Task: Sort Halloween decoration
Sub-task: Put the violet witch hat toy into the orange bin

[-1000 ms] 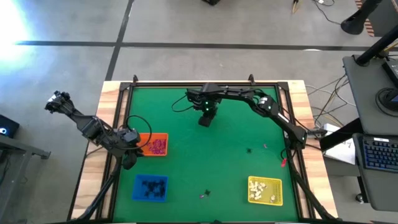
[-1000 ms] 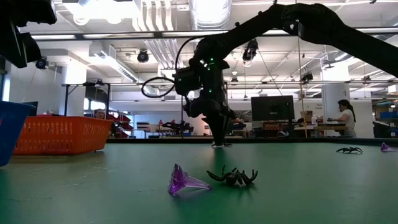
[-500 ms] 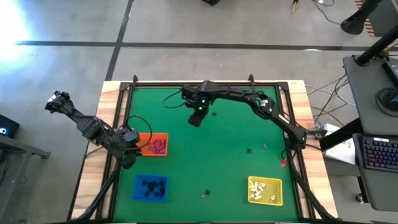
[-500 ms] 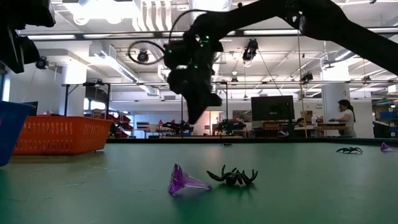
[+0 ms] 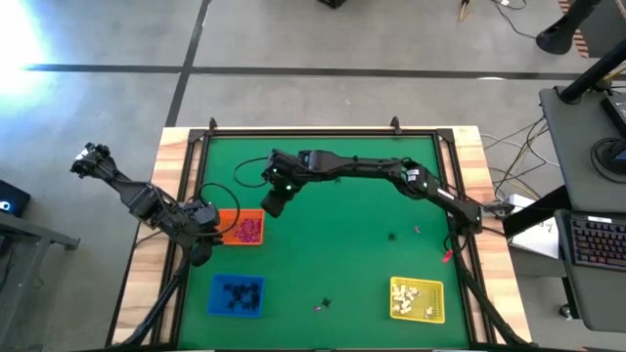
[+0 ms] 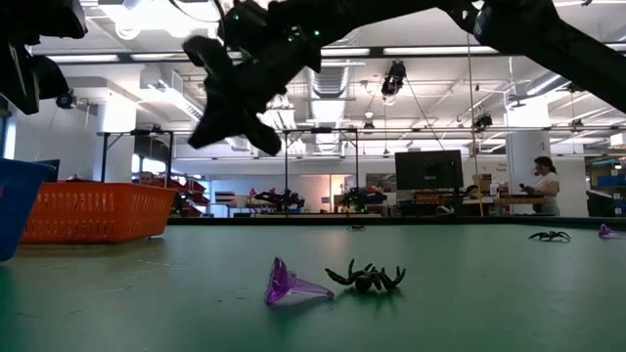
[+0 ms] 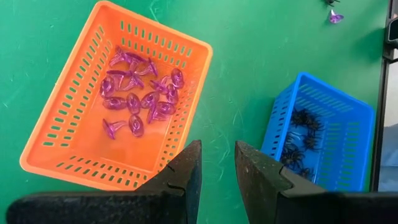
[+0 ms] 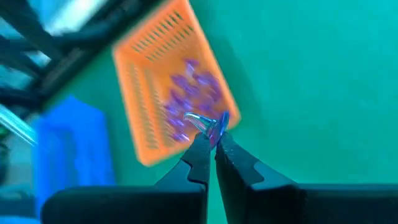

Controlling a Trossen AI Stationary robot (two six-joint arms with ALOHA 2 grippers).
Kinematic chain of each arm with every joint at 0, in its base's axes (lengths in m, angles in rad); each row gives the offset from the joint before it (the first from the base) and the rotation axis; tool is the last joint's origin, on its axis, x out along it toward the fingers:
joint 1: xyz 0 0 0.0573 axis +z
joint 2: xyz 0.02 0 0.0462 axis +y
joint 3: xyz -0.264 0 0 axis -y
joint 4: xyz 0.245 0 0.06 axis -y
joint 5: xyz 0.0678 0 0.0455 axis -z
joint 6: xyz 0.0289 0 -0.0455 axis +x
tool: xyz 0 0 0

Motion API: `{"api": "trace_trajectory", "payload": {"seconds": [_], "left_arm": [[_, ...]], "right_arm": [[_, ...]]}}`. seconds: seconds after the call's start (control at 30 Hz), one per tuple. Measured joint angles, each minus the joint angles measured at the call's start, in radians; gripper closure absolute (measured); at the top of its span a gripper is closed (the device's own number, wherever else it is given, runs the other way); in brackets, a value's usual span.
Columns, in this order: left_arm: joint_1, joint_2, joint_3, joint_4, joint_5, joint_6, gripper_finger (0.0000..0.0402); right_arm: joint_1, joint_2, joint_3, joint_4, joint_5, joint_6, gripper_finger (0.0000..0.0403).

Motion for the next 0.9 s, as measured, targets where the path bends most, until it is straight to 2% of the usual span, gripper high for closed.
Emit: {"api": "trace_trajectory", "payload": {"seconds": [0.37,0.53,0.9], "left_arm": [[0.0,0.0,0.0,0.0,-0.002,0.008,0.0323],[0.0,0.0,0.0,0.001,-0.002,0.01,0.0323],[0.0,0.0,0.0,0.003,-0.001,0.045,0.0323]], "right_arm": [[0.063,0.008,-0.018,0.261,0.008,0.178,0.0391],[0.082,0.049,-0.019,0.291,0.008,0.241,0.0391],[0.104,0.087,-0.024,0.308,0.022,0.237,0.0389]]}}
